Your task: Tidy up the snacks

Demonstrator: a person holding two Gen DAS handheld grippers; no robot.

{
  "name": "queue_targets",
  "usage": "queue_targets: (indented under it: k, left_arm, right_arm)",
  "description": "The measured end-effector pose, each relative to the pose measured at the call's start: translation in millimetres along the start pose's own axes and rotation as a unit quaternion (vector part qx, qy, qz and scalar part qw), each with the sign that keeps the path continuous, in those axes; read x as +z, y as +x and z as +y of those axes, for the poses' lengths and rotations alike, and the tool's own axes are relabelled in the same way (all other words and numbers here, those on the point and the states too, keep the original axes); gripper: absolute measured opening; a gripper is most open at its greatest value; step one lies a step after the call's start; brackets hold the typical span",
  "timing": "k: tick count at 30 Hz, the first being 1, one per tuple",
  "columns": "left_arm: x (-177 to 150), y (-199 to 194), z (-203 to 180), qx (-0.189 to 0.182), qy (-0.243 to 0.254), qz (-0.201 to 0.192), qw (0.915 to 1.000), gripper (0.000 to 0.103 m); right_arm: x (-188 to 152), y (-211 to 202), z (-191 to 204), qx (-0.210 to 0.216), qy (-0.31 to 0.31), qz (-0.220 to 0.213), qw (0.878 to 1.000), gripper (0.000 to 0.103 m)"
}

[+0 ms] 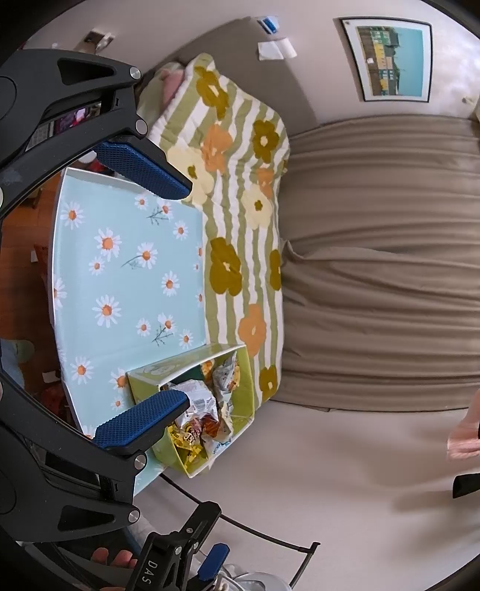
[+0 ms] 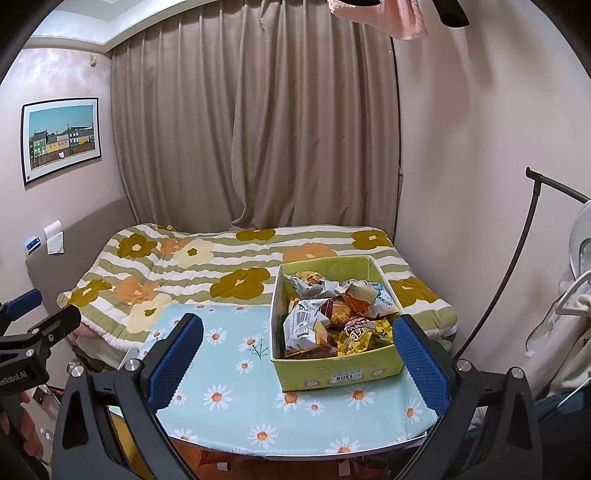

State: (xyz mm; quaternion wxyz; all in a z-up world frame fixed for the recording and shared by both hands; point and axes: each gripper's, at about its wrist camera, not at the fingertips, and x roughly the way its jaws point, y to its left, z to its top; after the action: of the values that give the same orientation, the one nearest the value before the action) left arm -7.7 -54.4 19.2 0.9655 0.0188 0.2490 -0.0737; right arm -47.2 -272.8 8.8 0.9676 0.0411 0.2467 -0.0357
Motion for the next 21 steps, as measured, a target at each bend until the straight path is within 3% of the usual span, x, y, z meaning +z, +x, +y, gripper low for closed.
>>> queue_targets:
  k: [21]
  left_arm:
    - [-2.0,4.3,7.2,-0.006,-0.008,-0.001,0.9999,0.102]
  right_arm:
    - [2.2,4.0,-0.2,-0.001,0.001,0.001,1.0,0.102]
